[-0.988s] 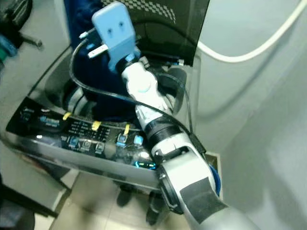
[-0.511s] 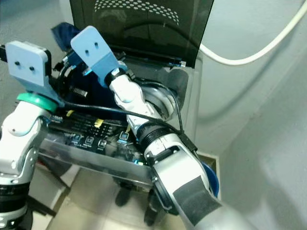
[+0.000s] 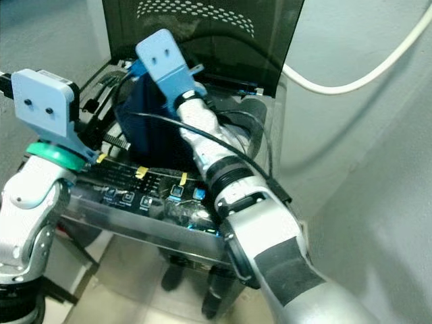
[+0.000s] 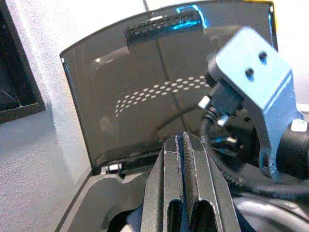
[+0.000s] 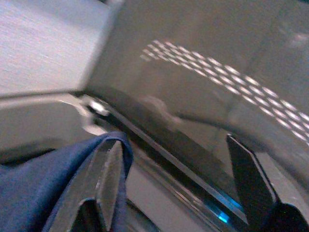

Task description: Clothes washing

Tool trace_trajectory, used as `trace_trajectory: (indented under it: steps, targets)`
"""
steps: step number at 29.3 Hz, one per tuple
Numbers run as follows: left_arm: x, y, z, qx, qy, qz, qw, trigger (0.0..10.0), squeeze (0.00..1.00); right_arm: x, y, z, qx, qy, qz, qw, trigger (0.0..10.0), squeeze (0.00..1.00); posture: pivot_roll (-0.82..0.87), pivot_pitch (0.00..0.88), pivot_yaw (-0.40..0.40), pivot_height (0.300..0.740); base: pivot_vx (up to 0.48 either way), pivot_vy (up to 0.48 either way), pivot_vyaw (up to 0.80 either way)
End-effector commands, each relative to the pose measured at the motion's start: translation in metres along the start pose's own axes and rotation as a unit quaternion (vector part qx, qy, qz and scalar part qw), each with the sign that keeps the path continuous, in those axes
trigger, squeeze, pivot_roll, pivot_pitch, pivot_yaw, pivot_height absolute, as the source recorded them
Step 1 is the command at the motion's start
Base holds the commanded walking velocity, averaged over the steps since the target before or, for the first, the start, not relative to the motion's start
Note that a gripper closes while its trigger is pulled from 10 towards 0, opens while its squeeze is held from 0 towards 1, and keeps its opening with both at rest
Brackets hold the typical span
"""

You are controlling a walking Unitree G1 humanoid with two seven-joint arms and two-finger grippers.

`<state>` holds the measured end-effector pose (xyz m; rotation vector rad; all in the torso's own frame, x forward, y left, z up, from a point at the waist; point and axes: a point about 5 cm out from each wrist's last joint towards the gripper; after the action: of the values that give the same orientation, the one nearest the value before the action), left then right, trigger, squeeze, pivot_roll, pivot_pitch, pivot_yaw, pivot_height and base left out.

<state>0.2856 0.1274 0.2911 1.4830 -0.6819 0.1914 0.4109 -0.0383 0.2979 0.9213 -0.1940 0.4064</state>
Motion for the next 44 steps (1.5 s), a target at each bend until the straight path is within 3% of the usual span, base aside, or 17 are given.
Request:
trace_trajectory:
  steps: [1, 3, 7, 8, 9, 12, 16, 19, 22, 26, 31, 32, 33, 34, 35, 41, 44]
  targets:
    - [0.003, 0.003, 0.004, 0.002, 0.000, 0.008, 1.000, 10.0, 0.00, 0.003, 0.000, 0.014, 0.010, -0.040, -0.011, 0.999, 10.0, 0.00, 0.04, 0.027, 0.020, 0.740, 0.000, 0.000, 0.00]
    - [0.005, 0.004, 0.005, 0.000, 0.001, 0.009, 1.000, 10.0, 0.00, 0.002, -0.003, 0.026, 0.047, -0.071, -0.013, 0.996, 10.0, 0.00, 0.03, 0.026, 0.019, 0.740, 0.000, 0.000, 0.00]
    - [0.005, 0.004, 0.005, -0.002, 0.002, 0.009, 1.000, 10.0, 0.00, 0.002, -0.003, 0.037, 0.054, -0.084, -0.001, 0.995, 10.0, 0.00, 0.03, 0.021, 0.020, 0.740, 0.000, 0.000, 0.00]
    - [0.006, 0.004, 0.004, -0.002, 0.002, 0.009, 1.000, 10.0, 0.00, 0.002, 0.004, 0.046, -0.006, -0.063, 0.039, 0.997, 10.0, 0.00, 0.03, 0.018, 0.021, 0.740, 0.000, 0.000, 0.00]
    - [0.006, 0.004, 0.004, -0.002, 0.002, 0.009, 1.000, 10.0, 0.00, 0.002, 0.004, 0.046, -0.006, -0.063, 0.039, 0.997, 10.0, 0.00, 0.03, 0.018, 0.021, 0.740, 0.000, 0.000, 0.00]
    - [0.007, 0.005, 0.002, -0.005, 0.007, 0.007, 1.000, 10.0, 0.00, -0.005, 0.019, 0.117, -0.107, -0.207, 0.100, 0.967, 10.0, 0.00, 0.02, 0.005, 0.018, 0.740, 0.000, 0.000, 0.00]
    - [0.008, 0.005, 0.002, -0.005, 0.010, 0.007, 1.000, 10.0, 0.00, -0.016, 0.028, 0.144, -0.125, -0.281, 0.140, 0.941, 10.0, 0.00, 0.02, 0.005, 0.019, 0.740, 0.000, 0.000, 0.00]
    - [0.008, 0.005, 0.002, -0.005, 0.011, 0.007, 1.000, 10.0, 0.00, -0.026, 0.033, 0.160, -0.079, -0.321, 0.180, 0.926, 10.0, 0.00, 0.02, 0.002, 0.020, 0.740, 0.000, 0.000, 0.00]
    - [0.010, 0.006, 0.001, -0.005, 0.012, 0.008, 1.000, 10.0, 0.00, -0.026, 0.034, 0.160, -0.057, -0.302, 0.186, 0.933, 10.0, 0.00, 0.01, 0.000, 0.025, 0.740, 0.000, 0.000, 0.00]
    - [0.014, 0.010, -0.007, 0.006, 0.017, 0.014, 1.000, 10.0, 0.00, -0.017, 0.026, 0.120, -0.061, -0.149, 0.185, 0.970, 10.0, 0.00, 0.02, 0.000, 0.021, 0.740, 0.000, 0.000, 0.00]
    - [0.014, 0.012, -0.014, 0.008, 0.023, 0.013, 1.000, 10.0, 0.00, -0.017, 0.015, 0.087, -0.093, -0.017, 0.176, 0.980, 10.0, 0.00, 0.03, 0.000, 0.022, 0.740, 0.000, 0.000, 0.00]
    - [0.014, 0.012, -0.014, 0.008, 0.023, 0.013, 1.000, 10.0, 0.00, -0.017, 0.015, 0.087, -0.093, -0.017, 0.176, 0.980, 10.0, 0.00, 0.03, 0.000, 0.022, 0.740, 0.000, 0.000, 0.00]
    - [0.015, 0.013, -0.016, 0.010, 0.024, 0.013, 1.000, 10.0, 0.00, -0.018, 0.010, 0.072, -0.142, 0.043, 0.175, 0.973, 10.0, 0.00, 0.02, 0.004, 0.021, 0.740, 0.000, 0.000, 0.00]
    - [0.015, 0.015, -0.019, 0.013, 0.023, 0.013, 1.000, 10.0, 0.00, -0.023, -0.002, 0.047, -0.211, 0.154, 0.167, 0.951, 10.0, 0.00, 0.02, 0.004, 0.022, 0.740, 0.000, 0.000, 0.00]
    - [0.016, 0.017, -0.020, 0.015, 0.021, 0.014, 1.000, 10.0, 0.00, -0.025, -0.008, 0.040, -0.243, 0.200, 0.154, 0.937, 10.0, 0.00, 0.02, 0.003, 0.019, 0.740, 0.000, 0.000, 0.00]
    - [0.017, 0.021, -0.023, 0.012, 0.019, 0.019, 1.000, 10.0, 0.00, -0.028, -0.014, 0.041, -0.282, 0.260, 0.141, 0.913, 10.0, 0.00, 0.02, 0.004, 0.015, 0.740, 0.000, 0.000, 0.00]
    - [0.017, 0.022, -0.023, 0.008, 0.020, 0.018, 1.000, 10.0, 0.00, -0.025, -0.004, 0.061, -0.239, 0.245, 0.151, 0.927, 10.0, 0.00, 0.03, 0.006, 0.013, 0.740, 0.000, 0.000, 0.00]
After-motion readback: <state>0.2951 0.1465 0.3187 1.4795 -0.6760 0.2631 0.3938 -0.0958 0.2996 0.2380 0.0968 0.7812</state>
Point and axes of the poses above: a point about 5 cm out from each wrist's last joint towards the gripper, its own x axis pointing out of the wrist towards the gripper, its own y axis along the axis of the wrist's last joint, z = x × y, and after that the axes turned 12 degrees about -x, right-handed
